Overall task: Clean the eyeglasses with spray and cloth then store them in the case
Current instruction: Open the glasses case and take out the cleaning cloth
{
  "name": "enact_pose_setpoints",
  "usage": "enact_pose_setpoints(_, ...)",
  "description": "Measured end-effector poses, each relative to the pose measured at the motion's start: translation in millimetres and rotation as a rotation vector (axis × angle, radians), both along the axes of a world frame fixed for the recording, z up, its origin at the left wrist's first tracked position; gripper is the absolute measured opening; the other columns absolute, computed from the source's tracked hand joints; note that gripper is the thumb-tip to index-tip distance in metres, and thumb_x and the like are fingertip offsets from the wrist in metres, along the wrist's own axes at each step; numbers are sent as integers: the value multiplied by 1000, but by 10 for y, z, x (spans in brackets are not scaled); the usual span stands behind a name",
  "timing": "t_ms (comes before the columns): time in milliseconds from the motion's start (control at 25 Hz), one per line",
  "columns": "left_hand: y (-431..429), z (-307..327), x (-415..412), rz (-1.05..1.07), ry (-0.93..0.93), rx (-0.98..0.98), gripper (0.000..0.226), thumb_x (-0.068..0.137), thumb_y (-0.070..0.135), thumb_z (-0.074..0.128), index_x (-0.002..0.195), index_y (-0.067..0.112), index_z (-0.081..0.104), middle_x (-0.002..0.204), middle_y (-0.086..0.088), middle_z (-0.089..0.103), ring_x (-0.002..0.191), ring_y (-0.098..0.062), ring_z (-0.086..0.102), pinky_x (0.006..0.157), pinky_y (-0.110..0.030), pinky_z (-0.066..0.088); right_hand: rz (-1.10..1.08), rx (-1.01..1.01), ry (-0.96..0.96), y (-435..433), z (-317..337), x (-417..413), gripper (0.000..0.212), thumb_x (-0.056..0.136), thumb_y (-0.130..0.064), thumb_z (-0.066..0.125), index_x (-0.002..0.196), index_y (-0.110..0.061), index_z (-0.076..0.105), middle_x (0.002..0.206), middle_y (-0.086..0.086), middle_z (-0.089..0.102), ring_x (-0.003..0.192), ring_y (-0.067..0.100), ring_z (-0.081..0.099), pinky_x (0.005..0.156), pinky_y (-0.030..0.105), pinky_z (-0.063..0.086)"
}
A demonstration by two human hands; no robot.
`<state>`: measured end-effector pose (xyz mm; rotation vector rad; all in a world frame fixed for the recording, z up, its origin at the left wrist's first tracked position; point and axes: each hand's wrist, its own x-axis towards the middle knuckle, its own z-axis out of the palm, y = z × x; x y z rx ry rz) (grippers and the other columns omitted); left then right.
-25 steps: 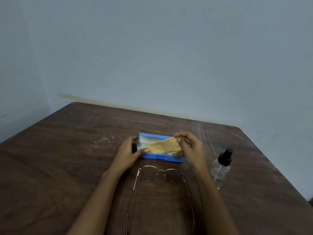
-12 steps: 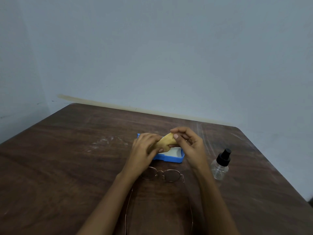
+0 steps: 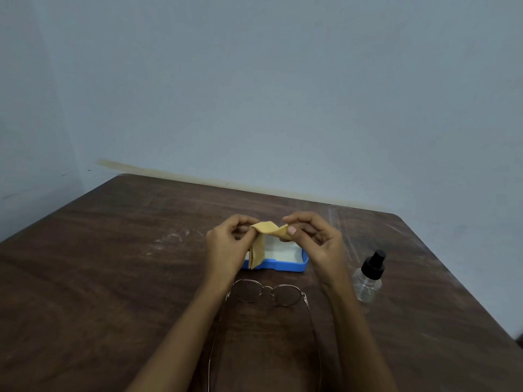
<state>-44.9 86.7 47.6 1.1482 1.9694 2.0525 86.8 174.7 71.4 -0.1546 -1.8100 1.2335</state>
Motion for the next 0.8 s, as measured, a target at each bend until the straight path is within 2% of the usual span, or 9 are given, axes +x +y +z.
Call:
enact_pose_setpoints(120, 8, 47, 3, -89, -304, 58, 15, 80, 9, 64, 79, 24, 68, 82, -1, 71, 76, -11, 68, 65, -27, 57, -40, 59, -97, -5, -24, -16, 27, 83, 4, 59, 88, -21, 67, 85, -7, 73, 85, 8, 68, 74, 19, 54)
enact_pose_setpoints(240, -10, 78, 7, -202, -491, 120, 13, 81, 6, 63, 81, 18, 69, 80, 0, 72, 71, -11, 70, 56, -24, 57, -55, 136, -172, -17, -44, -40, 24, 83, 6, 57, 90, -15, 68, 91, 7, 72, 89, 15, 68, 80, 26, 56)
enact_pose_setpoints(360, -17, 83, 6, -254, -603, 162, 14, 83, 2, 58, 83, 12, 68, 77, 0, 73, 69, -11, 71, 54, -22, 56, -84, 202, -215, -16, -51, -45, 22, 82, 5, 58, 90, -12, 69, 93, 4, 72, 88, 11, 68, 80, 26, 56)
enact_pose_setpoints(560, -15, 72, 6, -308, -703, 163, 14, 86, 3, 53, 89, 8, 66, 71, -2, 75, 67, -16, 71, 52, -23, 56, -121, 268, -270, -11, -79, -45, 20, 82, 4, 59, 90, -10, 71, 90, -4, 71, 88, 5, 65, 82, 25, 54)
enact_pose_setpoints(720, -12, 57, 4, -333, -706, 167, 13, 86, 2, 54, 88, 9, 65, 72, -3, 75, 70, -18, 72, 54, -24, 57, -105, 217, -260, -2, -93, -34, 16, 83, -1, 58, 87, -9, 71, 85, -2, 70, 87, 8, 64, 79, 25, 52)
enact_pose_setpoints(800, -4, 52, 15, -348, -697, 155, 13, 85, 3, 55, 88, 10, 66, 72, -3, 75, 70, -18, 72, 55, -24, 57, -180, 242, -262, 8, -110, -58, 12, 84, -8, 57, 85, -10, 69, 85, -3, 66, 88, 11, 60, 79, 29, 50)
